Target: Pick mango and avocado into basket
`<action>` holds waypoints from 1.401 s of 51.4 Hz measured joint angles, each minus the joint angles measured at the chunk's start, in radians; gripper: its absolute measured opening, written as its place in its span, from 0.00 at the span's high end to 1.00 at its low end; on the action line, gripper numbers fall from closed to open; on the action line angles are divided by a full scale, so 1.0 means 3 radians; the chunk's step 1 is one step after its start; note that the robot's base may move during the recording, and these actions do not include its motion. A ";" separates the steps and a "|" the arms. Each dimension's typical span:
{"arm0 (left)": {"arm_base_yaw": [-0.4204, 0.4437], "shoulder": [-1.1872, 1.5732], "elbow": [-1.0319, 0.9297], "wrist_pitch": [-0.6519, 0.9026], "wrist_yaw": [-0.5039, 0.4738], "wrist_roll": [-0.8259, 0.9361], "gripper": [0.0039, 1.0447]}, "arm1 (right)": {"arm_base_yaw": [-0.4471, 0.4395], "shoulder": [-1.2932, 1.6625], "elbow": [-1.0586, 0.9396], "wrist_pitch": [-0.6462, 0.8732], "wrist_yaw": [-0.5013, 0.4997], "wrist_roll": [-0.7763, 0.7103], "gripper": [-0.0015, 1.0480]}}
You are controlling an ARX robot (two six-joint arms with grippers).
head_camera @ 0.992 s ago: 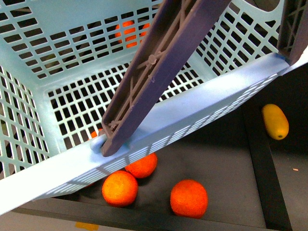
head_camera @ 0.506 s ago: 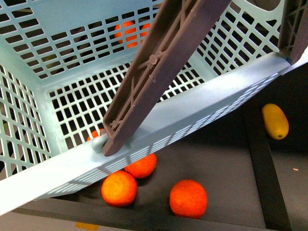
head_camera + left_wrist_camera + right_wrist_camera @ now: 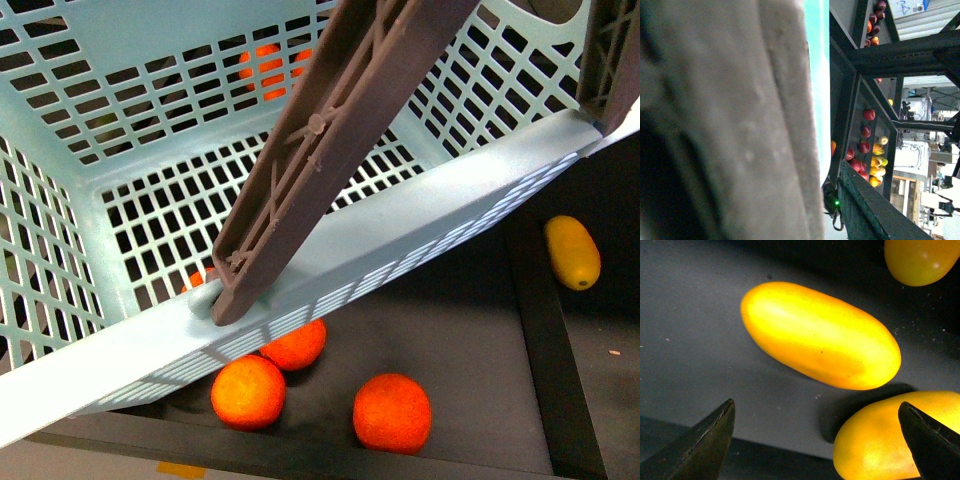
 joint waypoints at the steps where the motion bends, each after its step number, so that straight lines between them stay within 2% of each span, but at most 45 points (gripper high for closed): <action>1: 0.0000 0.0000 0.0000 0.0000 -0.0003 0.0000 0.73 | 0.0008 0.0043 0.0041 -0.0008 0.0005 0.0000 0.08; 30: 0.0000 0.0000 0.0000 0.0000 0.0005 0.0001 0.73 | 0.0253 0.0760 0.0947 -0.0167 0.0141 0.0196 0.08; 50: 0.0000 0.0000 0.0000 0.0000 0.0003 0.0001 0.73 | 0.0387 0.0969 0.1092 -0.0121 0.0153 0.0385 0.08; 67: 0.0000 0.0000 0.0000 0.0000 0.0003 0.0001 0.73 | 0.0333 0.0989 0.0961 0.0038 0.0120 0.0540 0.43; 72: 0.0000 0.0000 0.0000 0.0000 0.0001 0.0001 0.73 | 0.0305 0.0949 0.0884 0.0093 0.0038 0.0605 0.46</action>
